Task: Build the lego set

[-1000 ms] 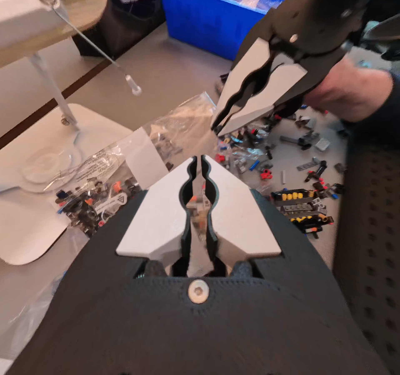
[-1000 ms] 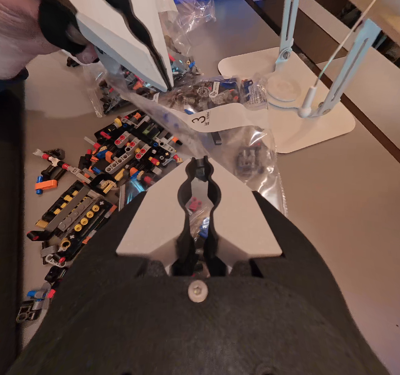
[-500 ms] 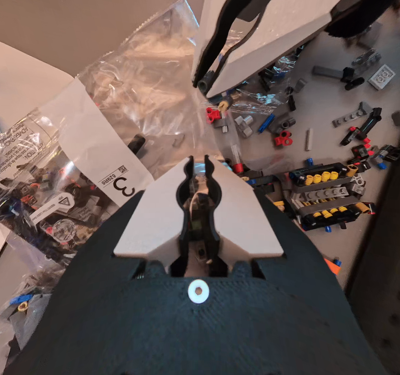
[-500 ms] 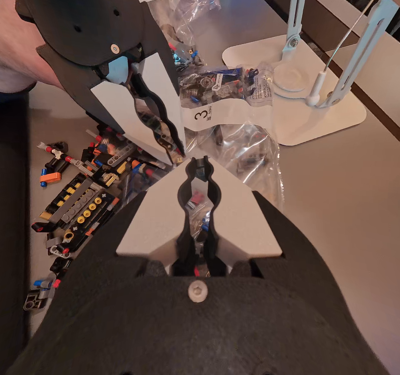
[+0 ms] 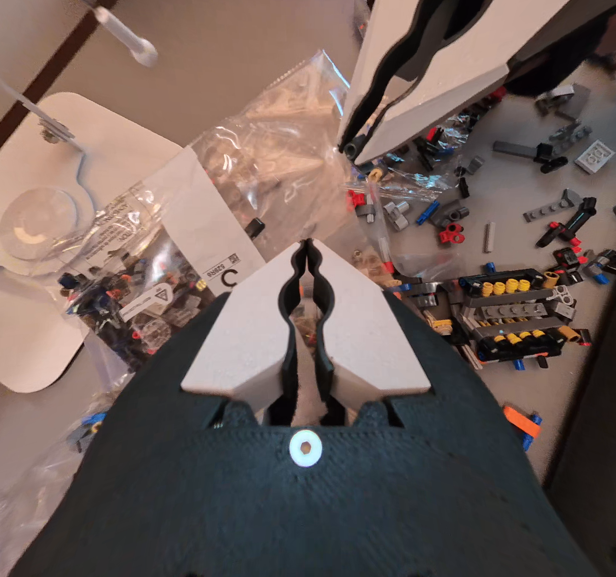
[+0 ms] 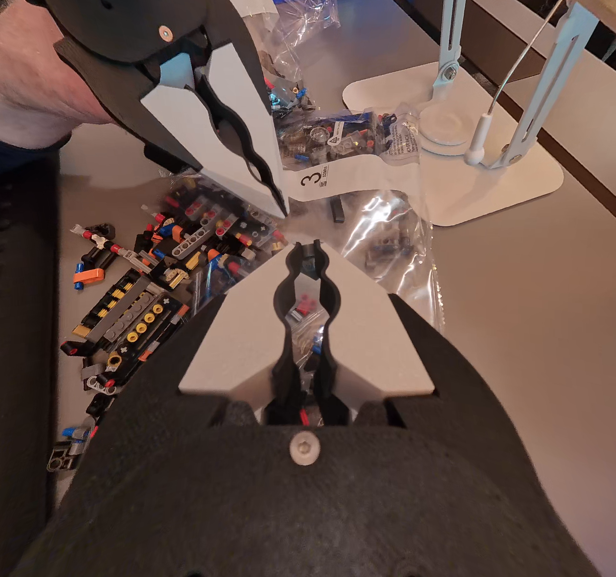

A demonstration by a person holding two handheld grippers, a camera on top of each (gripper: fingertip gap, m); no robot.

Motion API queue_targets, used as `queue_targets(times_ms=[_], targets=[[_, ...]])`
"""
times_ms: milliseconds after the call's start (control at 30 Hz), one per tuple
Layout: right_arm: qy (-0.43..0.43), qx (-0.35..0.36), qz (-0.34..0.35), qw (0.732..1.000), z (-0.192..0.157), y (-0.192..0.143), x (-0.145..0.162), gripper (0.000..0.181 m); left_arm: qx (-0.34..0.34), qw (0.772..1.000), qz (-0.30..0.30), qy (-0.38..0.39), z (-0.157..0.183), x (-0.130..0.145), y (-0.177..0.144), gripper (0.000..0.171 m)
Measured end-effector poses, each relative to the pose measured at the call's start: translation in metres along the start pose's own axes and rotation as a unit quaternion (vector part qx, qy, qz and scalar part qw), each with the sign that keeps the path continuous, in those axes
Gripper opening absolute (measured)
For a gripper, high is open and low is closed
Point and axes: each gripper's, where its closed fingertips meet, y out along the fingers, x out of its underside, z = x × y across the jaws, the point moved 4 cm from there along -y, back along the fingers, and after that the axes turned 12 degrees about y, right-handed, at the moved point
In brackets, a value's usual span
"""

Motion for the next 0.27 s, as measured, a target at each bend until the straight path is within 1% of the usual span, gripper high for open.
queue_targets(times_ms=[33,100,200,267], targets=[[0.001,-0.002,0.001,1.0,0.0,0.0,0.0,0.004,-0.005,1.0,0.005,-0.001,-0.002,-0.001,-0.003,0.0],[0.003,-0.005,0.003,1.0,0.0,-0.001,-0.001,0.004,-0.006,1.0,0.021,-0.008,-0.004,-0.003,-0.007,0.0],[0.003,-0.006,0.003,1.0,0.0,-0.002,-0.001,0.005,0.021,0.999,0.036,-0.007,0.004,-0.007,-0.007,0.0],[0.005,-0.006,0.005,1.0,0.001,-0.003,-0.001,0.004,0.042,0.999,0.006,0.001,0.013,-0.003,0.003,0.003]])
